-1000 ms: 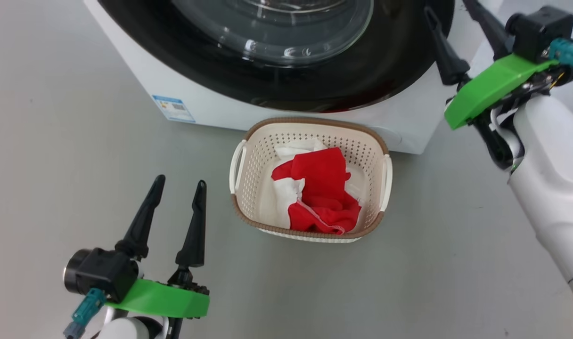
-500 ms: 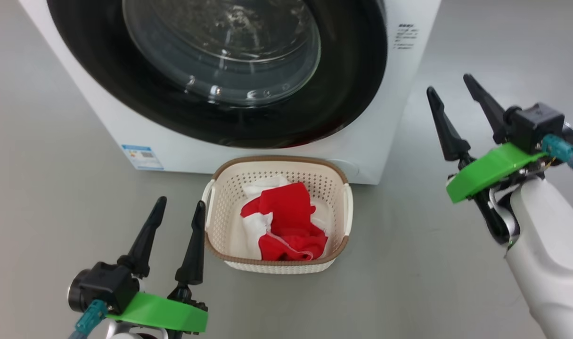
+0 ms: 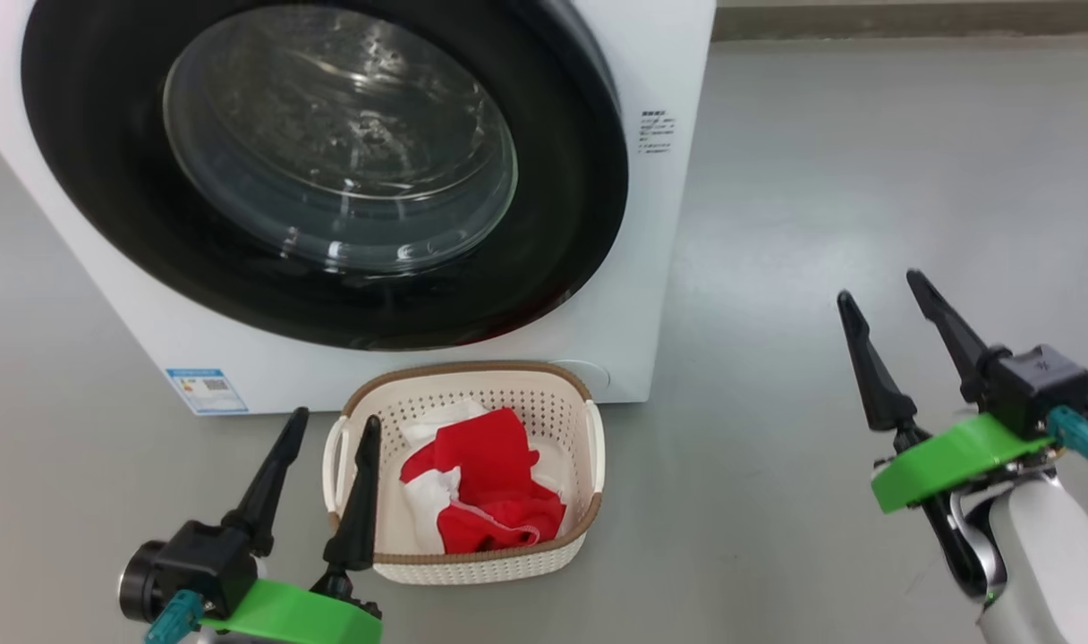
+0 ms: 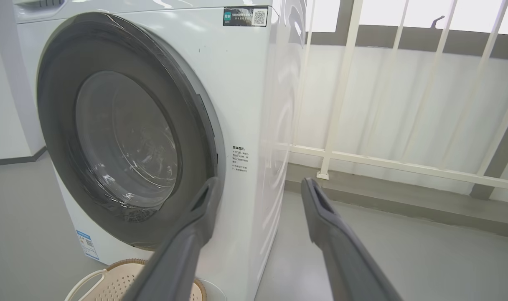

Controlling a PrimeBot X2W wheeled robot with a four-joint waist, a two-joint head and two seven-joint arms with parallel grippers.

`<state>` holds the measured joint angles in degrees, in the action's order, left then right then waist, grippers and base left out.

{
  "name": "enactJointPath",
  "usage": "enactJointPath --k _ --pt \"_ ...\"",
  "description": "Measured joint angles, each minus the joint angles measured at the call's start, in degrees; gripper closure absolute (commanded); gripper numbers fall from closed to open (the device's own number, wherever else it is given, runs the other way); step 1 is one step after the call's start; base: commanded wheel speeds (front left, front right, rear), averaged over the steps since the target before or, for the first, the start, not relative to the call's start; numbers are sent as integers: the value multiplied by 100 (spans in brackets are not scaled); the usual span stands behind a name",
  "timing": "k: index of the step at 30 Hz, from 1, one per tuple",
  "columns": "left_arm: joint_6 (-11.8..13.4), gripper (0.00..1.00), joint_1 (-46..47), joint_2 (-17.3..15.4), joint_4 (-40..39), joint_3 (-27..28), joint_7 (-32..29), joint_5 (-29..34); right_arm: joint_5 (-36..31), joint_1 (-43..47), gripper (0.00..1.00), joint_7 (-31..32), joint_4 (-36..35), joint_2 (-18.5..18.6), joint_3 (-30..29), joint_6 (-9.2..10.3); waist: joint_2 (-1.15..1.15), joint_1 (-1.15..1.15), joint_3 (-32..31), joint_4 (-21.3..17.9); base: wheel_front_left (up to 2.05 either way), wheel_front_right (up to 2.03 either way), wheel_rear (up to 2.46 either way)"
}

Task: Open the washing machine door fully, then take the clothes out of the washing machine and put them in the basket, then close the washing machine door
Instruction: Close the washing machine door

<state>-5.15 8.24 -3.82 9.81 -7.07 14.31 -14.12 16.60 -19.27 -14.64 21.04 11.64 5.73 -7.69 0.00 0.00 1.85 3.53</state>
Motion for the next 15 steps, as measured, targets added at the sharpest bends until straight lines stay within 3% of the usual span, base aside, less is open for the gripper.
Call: enactJointPath --k 15 --pt "14 0 -292 -91 54 153 0 15 -3 1521 0 1 -872 -446 -797 13 0 0 -353 -339 0 0 0"
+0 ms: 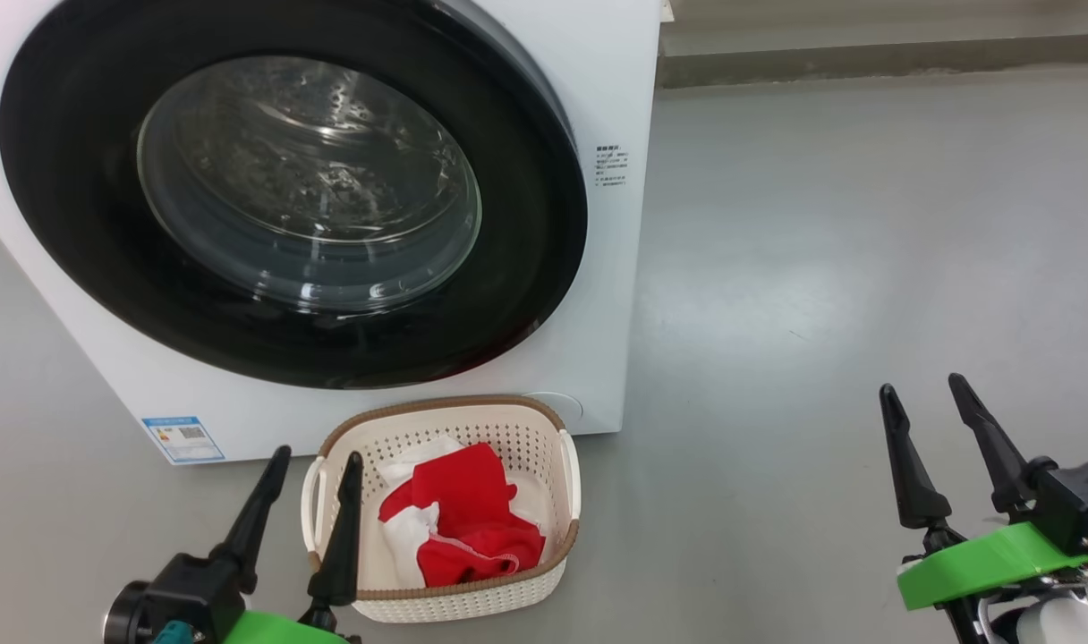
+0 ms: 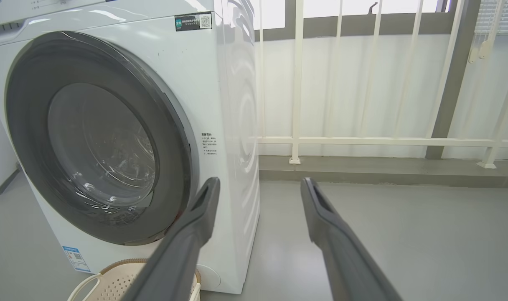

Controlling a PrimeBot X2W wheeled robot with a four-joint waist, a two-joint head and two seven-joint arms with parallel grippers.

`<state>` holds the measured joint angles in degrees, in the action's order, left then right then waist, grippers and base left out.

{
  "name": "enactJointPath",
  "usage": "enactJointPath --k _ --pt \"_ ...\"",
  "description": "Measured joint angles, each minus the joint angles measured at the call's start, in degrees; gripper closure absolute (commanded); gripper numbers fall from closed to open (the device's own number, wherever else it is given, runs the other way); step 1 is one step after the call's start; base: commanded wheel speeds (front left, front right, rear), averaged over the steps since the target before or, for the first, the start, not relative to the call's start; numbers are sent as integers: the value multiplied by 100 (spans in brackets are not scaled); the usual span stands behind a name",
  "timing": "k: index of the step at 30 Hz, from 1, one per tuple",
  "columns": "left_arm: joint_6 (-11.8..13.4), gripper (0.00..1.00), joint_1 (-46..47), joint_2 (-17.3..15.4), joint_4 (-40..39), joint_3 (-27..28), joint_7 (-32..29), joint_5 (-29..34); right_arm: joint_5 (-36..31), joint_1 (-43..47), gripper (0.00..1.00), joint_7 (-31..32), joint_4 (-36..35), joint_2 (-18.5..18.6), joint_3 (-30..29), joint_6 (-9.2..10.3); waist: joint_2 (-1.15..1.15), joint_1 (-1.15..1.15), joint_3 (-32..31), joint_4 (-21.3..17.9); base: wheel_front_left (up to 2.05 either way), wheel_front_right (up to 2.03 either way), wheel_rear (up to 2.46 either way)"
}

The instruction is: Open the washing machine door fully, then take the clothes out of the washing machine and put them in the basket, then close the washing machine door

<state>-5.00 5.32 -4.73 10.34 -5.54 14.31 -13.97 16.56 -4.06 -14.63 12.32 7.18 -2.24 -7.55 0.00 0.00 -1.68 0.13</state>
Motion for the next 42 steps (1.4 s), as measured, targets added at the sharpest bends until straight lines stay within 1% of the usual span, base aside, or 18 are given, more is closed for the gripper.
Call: enactJointPath --k 5,9,15,22,23,28,31,37,42 --pt "2 0 -106 -22 57 15 0 119 -41 324 0 -1 -432 -137 -163 0 0 0 -94 -23 0 0 0" --pt "103 0 -245 -54 53 92 0 242 -112 609 0 -1 -713 -236 -249 0 0 0 -140 -45 0 0 0" --pt "151 0 -397 -53 26 168 0 252 -201 856 0 0 -856 -314 -278 0 0 0 -149 -110 0 0 0" --pt "178 0 -430 -10 -21 197 0 250 -214 860 0 -1 -928 -338 -260 0 0 0 -135 -148 0 0 0" --pt "196 100 -430 -2 -64 202 -3 261 -213 859 100 0 -932 -347 -258 0 0 0 -127 -148 0 0 0" --pt "194 100 -604 78 296 154 -48 246 -210 1001 100 5 -534 -457 -241 0 0 0 -127 -150 0 0 0" --pt "194 100 -689 98 401 151 -73 205 -186 1084 100 14 -428 -491 -241 0 0 0 -125 -150 0 0 0" --pt "193 100 -687 108 419 172 -171 -168 178 1094 100 113 -401 -511 -244 0 0 -6 -122 -142 0 0 0" --pt "187 100 -684 112 417 191 -237 -492 500 1090 100 212 -369 -511 -248 0 0 -1 -97 -137 0 0 0"
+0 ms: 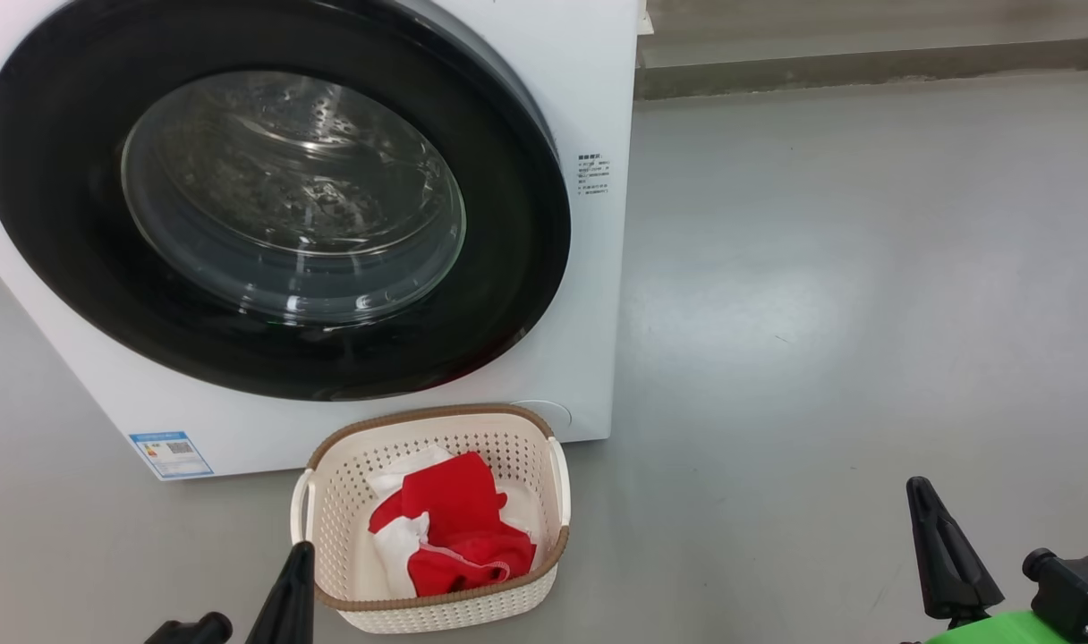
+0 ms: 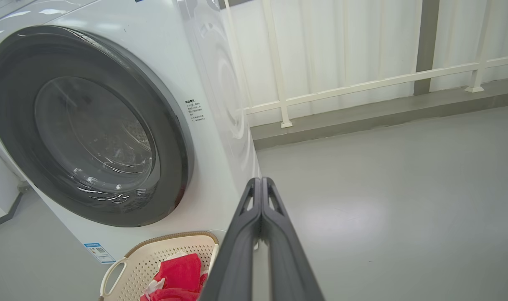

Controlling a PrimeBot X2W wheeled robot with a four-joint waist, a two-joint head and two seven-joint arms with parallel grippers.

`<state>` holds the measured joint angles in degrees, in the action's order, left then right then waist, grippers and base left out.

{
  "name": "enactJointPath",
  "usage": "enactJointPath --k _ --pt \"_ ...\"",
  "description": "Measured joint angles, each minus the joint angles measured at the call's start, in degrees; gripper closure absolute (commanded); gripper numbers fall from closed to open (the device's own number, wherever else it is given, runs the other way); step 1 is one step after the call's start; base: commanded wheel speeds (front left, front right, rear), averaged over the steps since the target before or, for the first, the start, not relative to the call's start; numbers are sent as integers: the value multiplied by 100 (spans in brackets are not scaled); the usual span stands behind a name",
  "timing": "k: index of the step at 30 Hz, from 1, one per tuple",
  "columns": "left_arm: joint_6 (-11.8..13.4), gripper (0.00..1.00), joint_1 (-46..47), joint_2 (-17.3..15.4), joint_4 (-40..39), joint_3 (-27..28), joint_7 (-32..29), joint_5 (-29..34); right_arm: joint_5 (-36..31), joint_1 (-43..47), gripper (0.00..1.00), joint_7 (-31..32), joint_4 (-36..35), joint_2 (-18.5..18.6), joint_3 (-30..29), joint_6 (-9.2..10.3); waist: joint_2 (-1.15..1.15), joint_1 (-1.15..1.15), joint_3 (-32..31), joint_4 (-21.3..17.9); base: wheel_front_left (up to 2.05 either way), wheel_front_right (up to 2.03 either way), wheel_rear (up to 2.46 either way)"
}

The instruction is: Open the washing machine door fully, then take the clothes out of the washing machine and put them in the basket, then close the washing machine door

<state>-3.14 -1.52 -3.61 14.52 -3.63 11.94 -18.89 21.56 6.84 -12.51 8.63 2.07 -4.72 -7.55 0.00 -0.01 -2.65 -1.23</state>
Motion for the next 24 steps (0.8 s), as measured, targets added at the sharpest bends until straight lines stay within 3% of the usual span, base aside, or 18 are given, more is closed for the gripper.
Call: enactJointPath --k 24 --pt "-53 100 49 46 13 168 -387 -1521 1464 -146 100 388 148 0 -31 0 0 0 61 26 0 0 0"
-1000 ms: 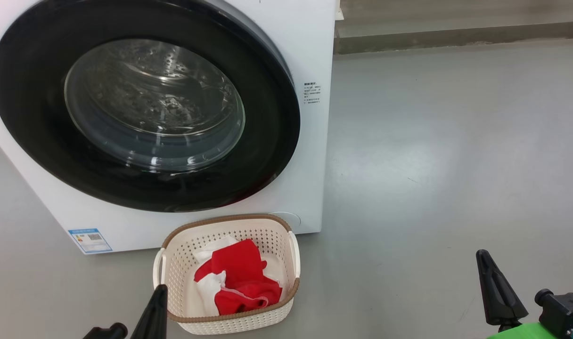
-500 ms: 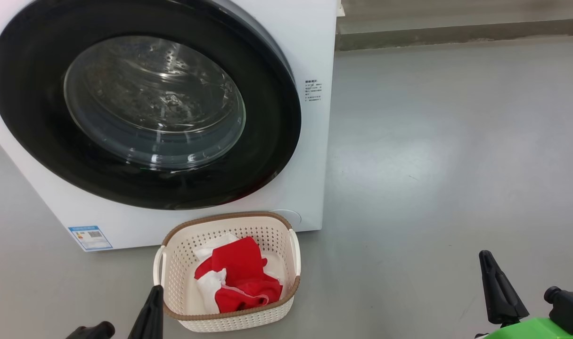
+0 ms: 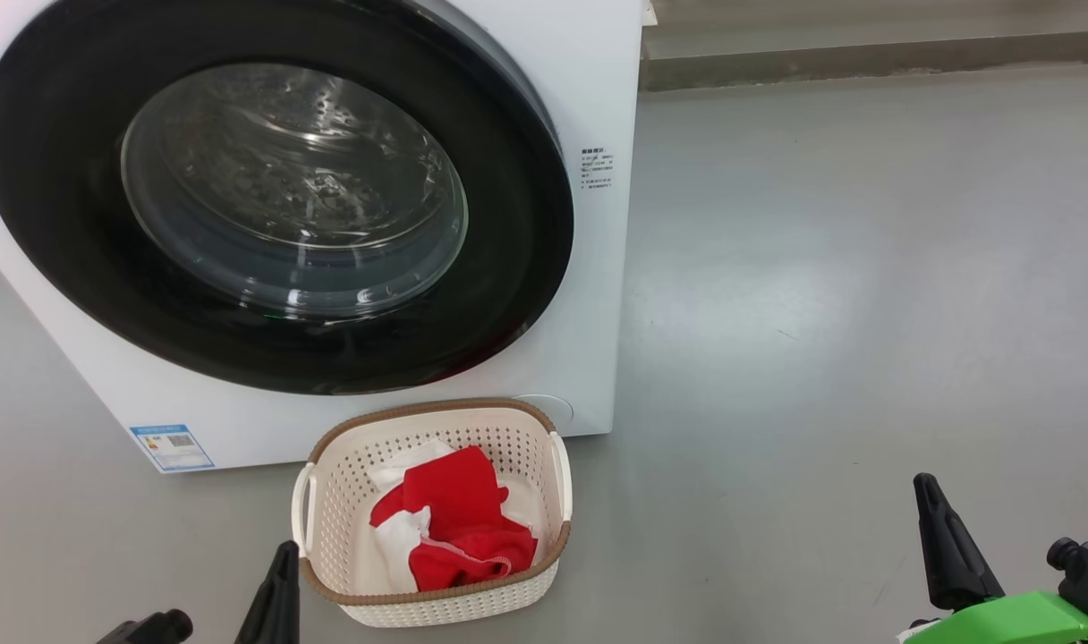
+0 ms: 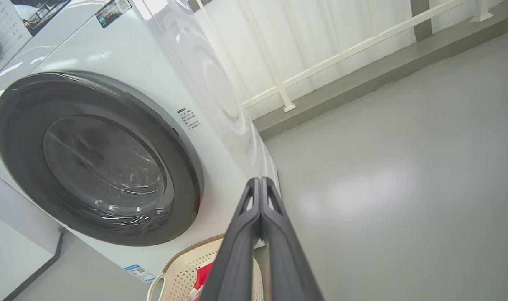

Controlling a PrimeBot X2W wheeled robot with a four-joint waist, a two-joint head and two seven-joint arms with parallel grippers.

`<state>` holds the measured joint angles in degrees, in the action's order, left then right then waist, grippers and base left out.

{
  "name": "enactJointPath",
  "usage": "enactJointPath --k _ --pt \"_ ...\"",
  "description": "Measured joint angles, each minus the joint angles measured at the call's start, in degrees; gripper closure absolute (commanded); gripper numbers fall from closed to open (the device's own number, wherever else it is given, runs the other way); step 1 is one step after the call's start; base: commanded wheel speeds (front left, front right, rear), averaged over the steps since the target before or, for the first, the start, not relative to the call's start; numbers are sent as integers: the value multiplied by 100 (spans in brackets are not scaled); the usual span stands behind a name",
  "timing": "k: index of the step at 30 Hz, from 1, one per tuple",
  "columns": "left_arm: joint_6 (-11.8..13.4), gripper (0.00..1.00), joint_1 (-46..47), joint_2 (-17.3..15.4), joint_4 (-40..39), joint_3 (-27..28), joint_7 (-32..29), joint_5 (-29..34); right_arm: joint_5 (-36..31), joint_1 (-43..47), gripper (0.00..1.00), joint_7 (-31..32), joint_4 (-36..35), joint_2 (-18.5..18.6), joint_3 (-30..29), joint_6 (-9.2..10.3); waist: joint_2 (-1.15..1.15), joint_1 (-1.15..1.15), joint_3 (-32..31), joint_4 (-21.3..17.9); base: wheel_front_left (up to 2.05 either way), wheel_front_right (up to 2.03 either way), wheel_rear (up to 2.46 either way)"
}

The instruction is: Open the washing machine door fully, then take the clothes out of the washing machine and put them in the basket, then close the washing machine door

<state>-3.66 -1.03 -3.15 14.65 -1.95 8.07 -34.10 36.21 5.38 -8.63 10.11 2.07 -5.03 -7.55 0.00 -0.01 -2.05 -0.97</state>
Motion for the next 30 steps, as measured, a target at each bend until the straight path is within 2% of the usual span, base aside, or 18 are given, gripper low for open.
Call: enactJointPath --k 30 --pt "-96 100 138 21 19 208 -492 -1886 1822 -262 100 505 170 -1 -112 1 0 0 74 32 0 0 0"
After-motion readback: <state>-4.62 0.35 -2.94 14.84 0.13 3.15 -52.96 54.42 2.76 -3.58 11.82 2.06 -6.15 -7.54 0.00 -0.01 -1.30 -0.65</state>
